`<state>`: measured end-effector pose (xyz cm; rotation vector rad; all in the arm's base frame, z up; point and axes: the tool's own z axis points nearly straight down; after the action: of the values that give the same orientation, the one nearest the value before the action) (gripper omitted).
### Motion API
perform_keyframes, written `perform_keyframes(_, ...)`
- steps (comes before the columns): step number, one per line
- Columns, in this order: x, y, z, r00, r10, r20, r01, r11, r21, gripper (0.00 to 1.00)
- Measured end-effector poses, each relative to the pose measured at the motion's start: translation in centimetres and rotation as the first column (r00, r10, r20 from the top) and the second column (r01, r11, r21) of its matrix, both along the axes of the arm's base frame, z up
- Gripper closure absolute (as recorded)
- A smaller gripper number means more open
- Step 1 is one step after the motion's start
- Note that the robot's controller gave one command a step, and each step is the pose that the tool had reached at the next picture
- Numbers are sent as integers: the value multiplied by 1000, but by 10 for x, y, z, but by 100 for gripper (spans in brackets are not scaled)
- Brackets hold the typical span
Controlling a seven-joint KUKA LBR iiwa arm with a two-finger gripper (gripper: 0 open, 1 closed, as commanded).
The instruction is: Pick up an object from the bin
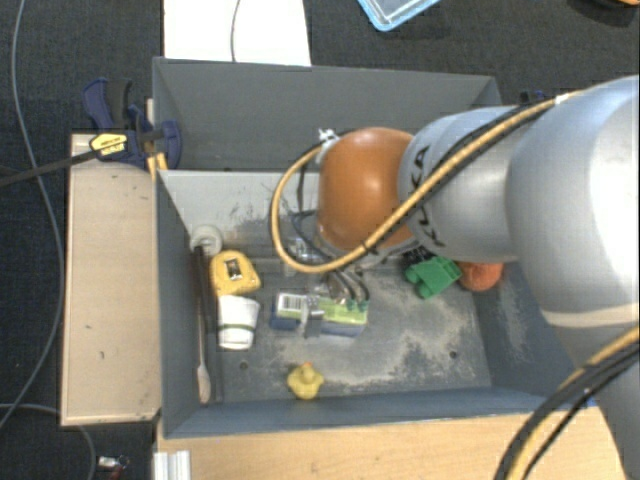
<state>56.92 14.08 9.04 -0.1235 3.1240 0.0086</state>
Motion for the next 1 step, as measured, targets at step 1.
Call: perform_keyframes(1, -24, -31, -14, 984, -177, -4, 177, 984, -1, 0)
